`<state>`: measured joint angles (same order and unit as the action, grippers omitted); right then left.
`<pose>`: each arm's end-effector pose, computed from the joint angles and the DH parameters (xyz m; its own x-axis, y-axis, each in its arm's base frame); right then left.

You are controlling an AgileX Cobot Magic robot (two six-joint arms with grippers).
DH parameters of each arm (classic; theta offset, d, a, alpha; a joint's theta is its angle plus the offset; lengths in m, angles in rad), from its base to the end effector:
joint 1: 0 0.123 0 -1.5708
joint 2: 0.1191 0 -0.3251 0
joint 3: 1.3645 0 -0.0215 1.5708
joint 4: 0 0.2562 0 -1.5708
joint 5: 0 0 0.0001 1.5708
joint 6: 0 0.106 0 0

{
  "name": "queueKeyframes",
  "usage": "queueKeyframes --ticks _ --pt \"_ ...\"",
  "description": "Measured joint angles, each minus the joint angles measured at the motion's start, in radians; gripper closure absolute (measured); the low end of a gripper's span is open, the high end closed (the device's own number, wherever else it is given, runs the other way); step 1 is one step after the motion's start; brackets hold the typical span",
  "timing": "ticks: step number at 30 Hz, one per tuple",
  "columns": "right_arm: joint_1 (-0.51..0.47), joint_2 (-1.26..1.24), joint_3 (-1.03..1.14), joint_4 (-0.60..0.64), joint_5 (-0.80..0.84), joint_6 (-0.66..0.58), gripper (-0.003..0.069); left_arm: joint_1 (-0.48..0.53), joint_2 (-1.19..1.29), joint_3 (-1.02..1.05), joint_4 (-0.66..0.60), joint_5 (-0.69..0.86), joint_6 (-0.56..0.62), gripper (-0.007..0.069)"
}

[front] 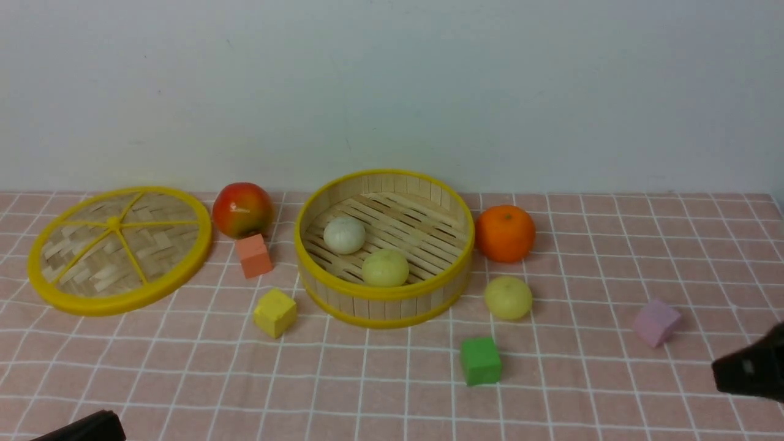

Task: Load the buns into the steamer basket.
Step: Use the right arm to grab a steamed stuffed bun

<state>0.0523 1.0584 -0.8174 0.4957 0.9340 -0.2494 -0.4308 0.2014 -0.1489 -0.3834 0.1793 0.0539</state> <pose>0.1802 0.0501 0.3215 -0.8674 0.0116 -0.4975 -0.1933 0.9134 0.3583 0.0439 -0.0280 0.2418 -0.2650 -0.2277 -0.9370 0.4139 0.8507 -0.3238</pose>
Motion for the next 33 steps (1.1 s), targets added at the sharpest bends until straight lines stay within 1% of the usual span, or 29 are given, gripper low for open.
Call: queueKeyframes --ticks 1,3,5,6,7,8,10,13,17,19,24,27,33 --pt "0.023 0.070 -0.035 -0.008 -0.001 0.008 0.0658 0.000 0.000 0.000 0.000 0.000 0.000 0.0638" --pt "0.050 0.125 -0.071 -0.020 -0.005 0.021 0.0658 0.000 0.000 0.000 0.000 0.000 0.000 0.0638" --pt "0.142 0.261 -0.169 -0.080 -0.019 0.071 0.0657 0.000 0.000 0.000 0.000 0.000 0.000 0.0637" --pt "0.150 0.271 -0.185 -0.094 -0.020 0.076 0.0657 0.000 0.000 0.000 0.000 0.000 0.000 0.0637" --pt "0.210 0.353 -0.252 -0.157 -0.024 0.120 0.0656 0.000 0.000 0.000 0.000 0.000 0.000 0.0637" --pt "0.244 0.403 -0.296 -0.201 -0.024 0.148 0.0652 0.000 0.000 0.000 0.000 0.000 0.000 0.0637" --pt "0.295 0.490 -0.366 -0.271 -0.019 0.198 0.0643 0.000 0.000 0.000 0.000 0.000 0.000 0.0637" --pt "0.347 0.620 -0.498 -0.381 -0.016 0.276 0.0598 0.000 0.000 0.000 0.000 0.000 0.000 0.0637" --pt "0.360 0.770 -0.623 -0.433 -0.015 0.326 0.0507 0.000 0.000 0.000 0.000 0.000 0.000 0.0637" --pt "0.359 0.831 -0.677 -0.440 -0.013 0.334 0.0447 0.000 0.000 0.000 0.000 0.000 0.000 0.0637" --pt "0.359 0.947 -0.757 -0.447 -0.016 0.337 0.0344 0.000 0.000 0.000 0.000 0.000 0.000 0.0637" --pt "0.358 0.979 -0.781 -0.447 -0.035 0.339 0.0327 0.000 0.000 0.000 0.000 0.000 0.000 0.0636" --pt "0.343 1.016 -0.792 -0.447 -0.089 0.344 0.0327 0.000 0.000 0.000 0.000 0.000 0.000 0.0629"
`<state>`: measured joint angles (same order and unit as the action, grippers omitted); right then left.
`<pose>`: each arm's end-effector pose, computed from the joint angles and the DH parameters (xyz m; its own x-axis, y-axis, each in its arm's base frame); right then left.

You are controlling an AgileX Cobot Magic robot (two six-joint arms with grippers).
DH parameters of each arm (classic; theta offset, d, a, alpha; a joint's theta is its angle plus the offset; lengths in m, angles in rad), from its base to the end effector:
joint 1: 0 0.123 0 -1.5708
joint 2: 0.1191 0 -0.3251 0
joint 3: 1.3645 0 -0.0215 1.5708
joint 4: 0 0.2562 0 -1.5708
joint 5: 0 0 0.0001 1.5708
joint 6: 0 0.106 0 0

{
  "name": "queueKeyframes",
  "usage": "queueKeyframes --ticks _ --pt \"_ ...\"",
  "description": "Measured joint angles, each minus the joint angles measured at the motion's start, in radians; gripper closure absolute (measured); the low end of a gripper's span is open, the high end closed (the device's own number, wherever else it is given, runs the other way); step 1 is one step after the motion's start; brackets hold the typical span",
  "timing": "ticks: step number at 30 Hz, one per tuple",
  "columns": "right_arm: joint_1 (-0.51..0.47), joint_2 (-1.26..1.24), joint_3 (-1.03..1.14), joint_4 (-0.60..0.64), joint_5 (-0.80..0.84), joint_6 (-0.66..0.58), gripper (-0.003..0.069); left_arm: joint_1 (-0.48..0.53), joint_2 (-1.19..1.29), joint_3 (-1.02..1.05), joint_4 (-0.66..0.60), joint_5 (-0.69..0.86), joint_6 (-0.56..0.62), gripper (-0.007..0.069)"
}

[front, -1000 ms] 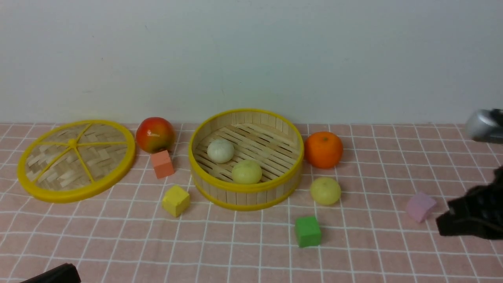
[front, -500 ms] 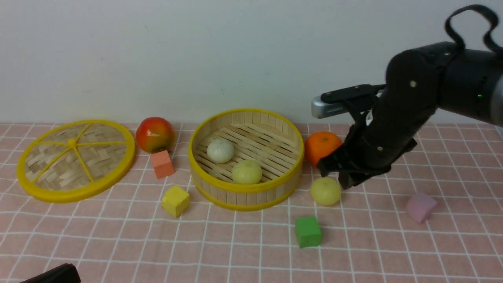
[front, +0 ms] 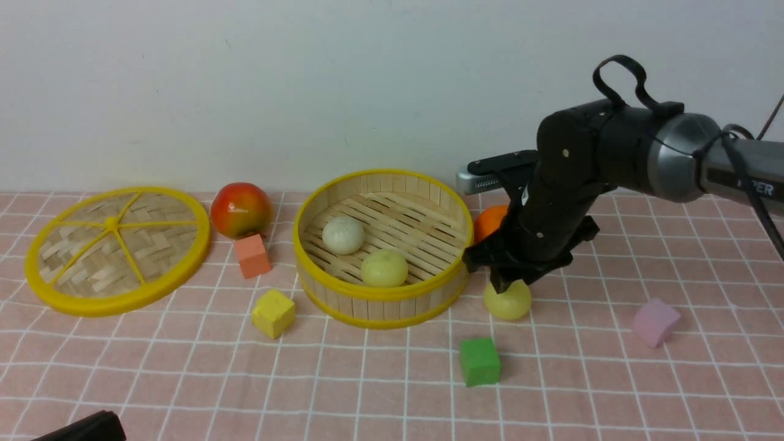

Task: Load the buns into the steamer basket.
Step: Use the right arm to grab a steamed stuffed bun, then use the right arm to put the steamed stuffed bun into the steamer

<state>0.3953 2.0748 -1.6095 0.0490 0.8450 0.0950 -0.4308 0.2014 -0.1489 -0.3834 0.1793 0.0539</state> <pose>0.4339 0.1853 0.2128 -0.9108 -0.2423 -0.3341 -0.2828 0.9560 0.0776 0.0439 -0.0280 0.2418 -0.2650 -0.2277 -0.9370 0.4139 0.8507 -0.3238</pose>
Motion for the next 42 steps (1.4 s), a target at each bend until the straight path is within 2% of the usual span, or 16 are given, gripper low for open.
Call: queueKeyframes --ticks 10,15,20,23,24,25,30,33,36,38,39,40,41,42 --pt "-0.006 0.030 -0.002 0.003 -0.076 0.001 0.0331 0.000 0.000 0.000 0.000 0.000 0.000 0.0622" --pt "-0.019 0.034 -0.002 0.014 -0.062 0.001 0.0365 0.000 0.000 0.000 0.000 0.000 0.000 0.0620" --pt "-0.020 0.037 -0.003 0.016 -0.047 0.001 0.0445 0.000 0.000 0.000 0.000 0.000 0.000 0.0620" --pt "-0.020 0.036 -0.005 0.018 -0.036 -0.013 0.0563 0.000 0.000 0.000 0.000 0.000 0.000 0.0620" --pt "-0.020 0.036 -0.005 0.018 -0.034 -0.014 0.0578 0.000 0.000 0.000 0.000 0.000 0.000 0.0620" --pt "-0.020 0.028 -0.005 0.018 -0.026 -0.028 0.0634 0.000 0.000 0.000 0.000 0.000 0.000 0.0620" --pt "-0.020 -0.055 -0.005 0.028 0.003 -0.039 0.0652 0.000 0.000 0.000 0.000 0.000 0.000 0.0616" --pt "-0.021 -0.143 -0.005 0.093 -0.004 -0.065 0.0652 0.000 0.000 0.000 0.000 0.000 0.000 0.0611" --pt "-0.021 -0.202 -0.005 0.237 -0.077 -0.159 0.0652 0.000 0.000 0.000 0.000 0.000 0.000 0.0607" --pt "-0.019 -0.198 -0.006 0.341 -0.139 -0.221 0.0651 0.000 0.000 0.000 0.000 0.000 0.000 0.0606" --pt "-0.019 -0.196 -0.006 0.341 -0.139 -0.228 0.0651 0.000 0.000 0.000 0.000 0.000 0.000 0.0606" --pt "-0.014 -0.169 -0.006 0.434 -0.205 -0.293 0.0648 0.000 0.000 0.000 0.000 0.000 0.000 0.0606" --pt "-0.013 -0.165 -0.006 0.434 -0.205 -0.300 0.0648 0.000 0.000 0.000 0.000 0.000 0.000 0.0606" --pt "-0.009 -0.139 -0.006 0.495 -0.256 -0.346 0.0648 0.000 0.000 0.000 0.000 0.001 0.000 0.0603"
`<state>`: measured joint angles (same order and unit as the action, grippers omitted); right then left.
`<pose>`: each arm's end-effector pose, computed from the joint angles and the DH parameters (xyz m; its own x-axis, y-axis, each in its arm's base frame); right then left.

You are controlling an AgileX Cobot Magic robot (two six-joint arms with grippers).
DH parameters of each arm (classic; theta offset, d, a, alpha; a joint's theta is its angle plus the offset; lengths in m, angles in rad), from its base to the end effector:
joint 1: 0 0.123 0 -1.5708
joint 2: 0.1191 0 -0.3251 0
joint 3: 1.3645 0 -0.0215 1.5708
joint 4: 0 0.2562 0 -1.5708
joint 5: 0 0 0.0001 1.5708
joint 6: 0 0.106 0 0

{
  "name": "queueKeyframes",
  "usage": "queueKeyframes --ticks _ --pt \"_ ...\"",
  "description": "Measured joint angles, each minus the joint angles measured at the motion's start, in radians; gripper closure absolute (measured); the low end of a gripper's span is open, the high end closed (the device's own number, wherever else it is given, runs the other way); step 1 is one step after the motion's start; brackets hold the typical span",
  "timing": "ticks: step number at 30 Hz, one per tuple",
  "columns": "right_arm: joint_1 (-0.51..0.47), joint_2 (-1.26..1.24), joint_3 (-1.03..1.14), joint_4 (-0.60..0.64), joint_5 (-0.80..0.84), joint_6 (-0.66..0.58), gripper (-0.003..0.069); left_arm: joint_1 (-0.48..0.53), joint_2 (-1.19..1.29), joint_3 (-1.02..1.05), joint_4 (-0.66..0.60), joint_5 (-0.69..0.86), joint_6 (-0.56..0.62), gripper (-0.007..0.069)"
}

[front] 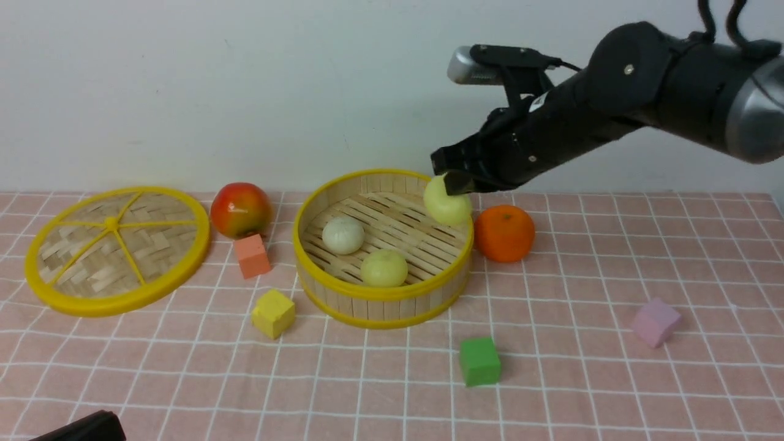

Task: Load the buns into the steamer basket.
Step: Use the right arm to put the steamed stuffed bun into the steamer

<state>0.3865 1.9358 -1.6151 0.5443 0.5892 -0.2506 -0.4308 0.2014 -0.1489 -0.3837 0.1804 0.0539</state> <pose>0.4326 0.2091 0.3029 -0.7375 -0.0789 -0.6707 -0.4071 0.8444 0.3483 0.0439 -0.0280 0.2417 -0.2661 -0.2275 -0.9367 0.4140 0.8506 -0.3241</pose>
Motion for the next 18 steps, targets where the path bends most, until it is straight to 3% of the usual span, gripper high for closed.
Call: queueKeyframes --ticks 4,12,18 --pt "0.009 0.116 -0.024 0.130 -0.118 -0.142 0.0642 0.000 0.000 0.000 0.000 0.000 0.000 0.0598" --pt "0.009 0.256 -0.100 0.189 -0.252 -0.207 0.0604 0.000 0.000 0.000 -0.001 0.000 0.000 0.0595" --pt "0.009 0.300 -0.107 0.192 -0.274 -0.209 0.0458 0.000 0.000 0.000 -0.004 0.000 0.000 0.0587"
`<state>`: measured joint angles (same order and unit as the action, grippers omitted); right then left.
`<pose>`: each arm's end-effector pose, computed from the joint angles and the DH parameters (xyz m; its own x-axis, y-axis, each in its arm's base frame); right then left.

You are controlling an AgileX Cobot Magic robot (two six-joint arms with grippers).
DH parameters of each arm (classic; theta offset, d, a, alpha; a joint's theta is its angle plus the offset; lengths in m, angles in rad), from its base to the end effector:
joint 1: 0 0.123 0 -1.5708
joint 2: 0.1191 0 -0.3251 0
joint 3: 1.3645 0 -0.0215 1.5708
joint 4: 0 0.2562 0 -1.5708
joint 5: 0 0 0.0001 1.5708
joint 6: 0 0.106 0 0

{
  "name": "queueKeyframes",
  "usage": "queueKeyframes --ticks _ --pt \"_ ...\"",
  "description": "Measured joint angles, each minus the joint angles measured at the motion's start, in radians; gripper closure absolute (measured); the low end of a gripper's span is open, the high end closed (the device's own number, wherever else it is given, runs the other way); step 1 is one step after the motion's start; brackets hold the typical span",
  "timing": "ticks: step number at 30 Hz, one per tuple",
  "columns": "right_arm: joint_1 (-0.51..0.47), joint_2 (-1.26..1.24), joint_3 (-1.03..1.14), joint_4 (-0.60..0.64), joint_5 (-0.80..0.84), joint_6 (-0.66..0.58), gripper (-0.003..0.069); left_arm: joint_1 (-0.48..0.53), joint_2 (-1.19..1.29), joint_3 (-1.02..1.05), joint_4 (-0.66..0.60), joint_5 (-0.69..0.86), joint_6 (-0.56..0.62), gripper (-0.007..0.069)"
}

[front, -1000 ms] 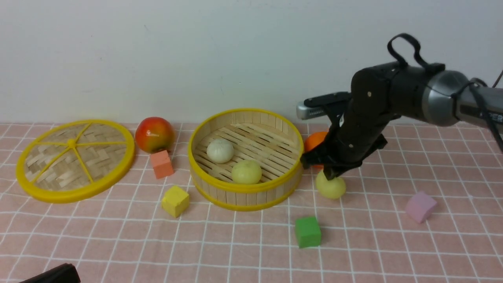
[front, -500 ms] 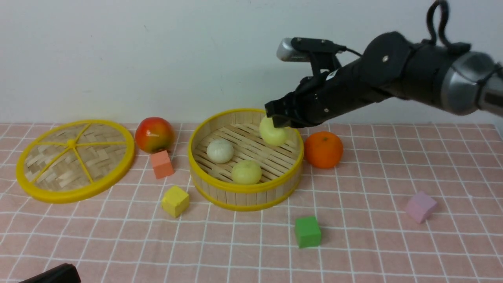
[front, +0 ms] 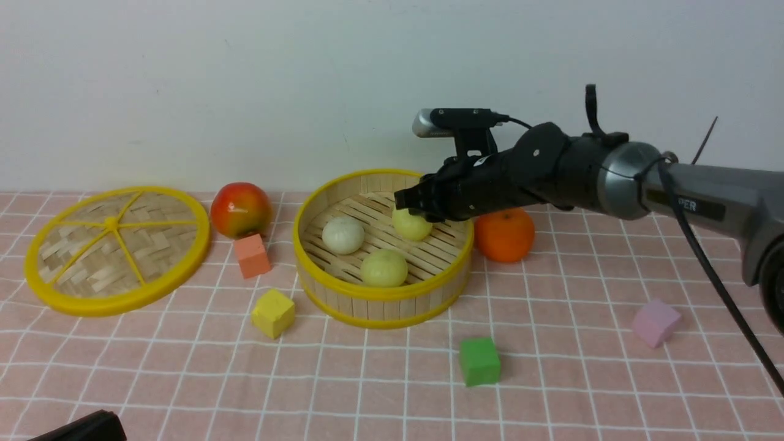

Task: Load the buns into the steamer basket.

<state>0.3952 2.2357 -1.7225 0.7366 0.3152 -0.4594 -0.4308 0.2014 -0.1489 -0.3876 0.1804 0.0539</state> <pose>0.5022 0.2335 0.2030 -0.6818 -0.0200 -0.7313 -0.3696 0.8721 0.3207 0.0438 -0.0281 0.2417 -0.2676 -0.2307 -0.9355 0.4136 0.8494 -0.3278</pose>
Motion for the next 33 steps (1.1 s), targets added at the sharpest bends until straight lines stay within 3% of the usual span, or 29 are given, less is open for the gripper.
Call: queueKeyframes --ticks 8,11,15,18,19,21,22,27,33 --pt "-0.004 -0.054 -0.001 -0.018 0.096 0.000 0.0255 0.000 0.000 0.000 0.000 0.000 0.000 0.0586" --pt "-0.014 -0.125 0.000 -0.059 0.181 0.000 0.0250 0.000 0.000 0.000 0.000 0.000 0.000 0.0586" --pt "-0.046 -0.331 -0.001 -0.175 0.431 0.041 0.0327 0.000 0.000 0.000 0.000 0.000 0.000 0.0586" --pt "-0.070 -0.492 -0.006 -0.305 0.658 0.115 0.0470 0.000 0.000 0.000 0.000 0.000 0.000 0.0586" --pt "-0.072 -0.512 -0.006 -0.314 0.672 0.128 0.0480 0.000 0.000 0.000 0.000 0.000 0.000 0.0586" --pt "-0.078 -0.638 0.026 -0.441 0.808 0.223 0.0615 0.000 0.000 0.000 0.000 0.000 0.000 0.0586" --pt "-0.078 -0.687 0.047 -0.474 0.831 0.261 0.0645 0.000 0.000 0.000 0.000 0.000 0.000 0.0586" --pt "-0.078 -0.910 0.214 -0.612 0.907 0.419 0.0673 0.000 0.000 0.000 0.000 0.000 0.000 0.0585" --pt "-0.078 -1.130 0.317 -0.621 0.949 0.502 0.0672 0.000 0.000 0.000 0.000 0.000 0.000 0.0585"
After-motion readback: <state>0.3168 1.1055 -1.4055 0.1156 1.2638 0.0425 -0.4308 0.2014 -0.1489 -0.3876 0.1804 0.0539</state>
